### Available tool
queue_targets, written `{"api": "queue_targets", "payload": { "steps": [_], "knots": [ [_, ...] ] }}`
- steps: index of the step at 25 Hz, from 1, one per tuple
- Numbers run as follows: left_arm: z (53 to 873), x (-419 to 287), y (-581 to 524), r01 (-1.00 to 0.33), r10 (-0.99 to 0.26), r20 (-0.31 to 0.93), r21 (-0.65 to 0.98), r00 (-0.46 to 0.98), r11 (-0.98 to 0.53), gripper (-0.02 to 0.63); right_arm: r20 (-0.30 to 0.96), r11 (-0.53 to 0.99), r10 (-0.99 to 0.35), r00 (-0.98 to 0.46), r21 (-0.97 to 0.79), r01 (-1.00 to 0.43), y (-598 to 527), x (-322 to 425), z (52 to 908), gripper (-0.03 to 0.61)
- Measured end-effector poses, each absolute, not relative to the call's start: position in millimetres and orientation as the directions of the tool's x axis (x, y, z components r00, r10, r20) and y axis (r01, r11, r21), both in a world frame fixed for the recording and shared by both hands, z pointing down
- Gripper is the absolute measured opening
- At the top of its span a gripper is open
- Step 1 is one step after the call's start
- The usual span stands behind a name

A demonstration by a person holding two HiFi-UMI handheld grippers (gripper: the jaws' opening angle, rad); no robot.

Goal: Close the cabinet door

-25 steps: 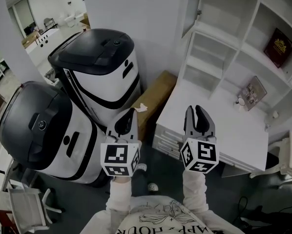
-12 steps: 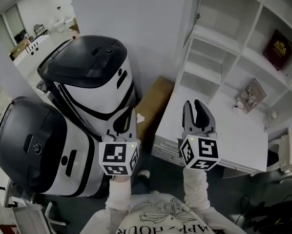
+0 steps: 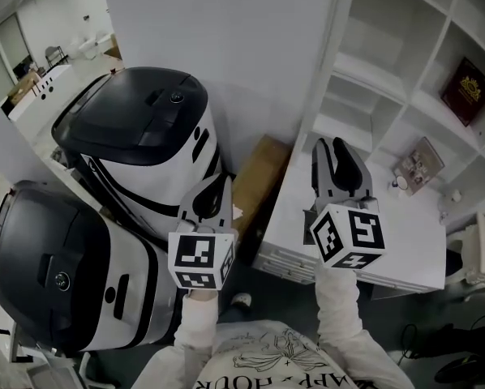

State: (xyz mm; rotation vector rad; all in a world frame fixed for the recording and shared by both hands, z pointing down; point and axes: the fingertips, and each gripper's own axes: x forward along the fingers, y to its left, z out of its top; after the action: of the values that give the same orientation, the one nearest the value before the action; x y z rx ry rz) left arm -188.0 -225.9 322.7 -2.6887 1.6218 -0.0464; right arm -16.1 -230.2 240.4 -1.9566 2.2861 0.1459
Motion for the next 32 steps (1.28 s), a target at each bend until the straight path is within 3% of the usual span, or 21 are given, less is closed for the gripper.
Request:
{"api": "queue_targets", "payload": {
  "steps": [16,21,32],
  "knots": [
    [332.6,-193.6,-290.8,-0.836,-0.836,0.033,0.013,0.548,-0.548,0.005,-0.159,0.092,-0.982,-0.098,0.048,-0.995,-283.1,-41.5,228.1,0.123],
    [337.5,-193.9,-298.6,-0.819,-0.818,0.037,0.02,0.573,-0.573,0.005,-0.168,0.038,-0.985,-0.045,0.045,-0.998,-286.2,-37.2,227.1,0.084],
    [348.0,-174.1,-305.9,-0.774,-0.772,0.058,0.041,0.633,-0.632,0.005,-0.175,0.01,-0.984,-0.014,0.027,-1.0,-282.4,-25.6,227.3,0.084]
  ]
}}
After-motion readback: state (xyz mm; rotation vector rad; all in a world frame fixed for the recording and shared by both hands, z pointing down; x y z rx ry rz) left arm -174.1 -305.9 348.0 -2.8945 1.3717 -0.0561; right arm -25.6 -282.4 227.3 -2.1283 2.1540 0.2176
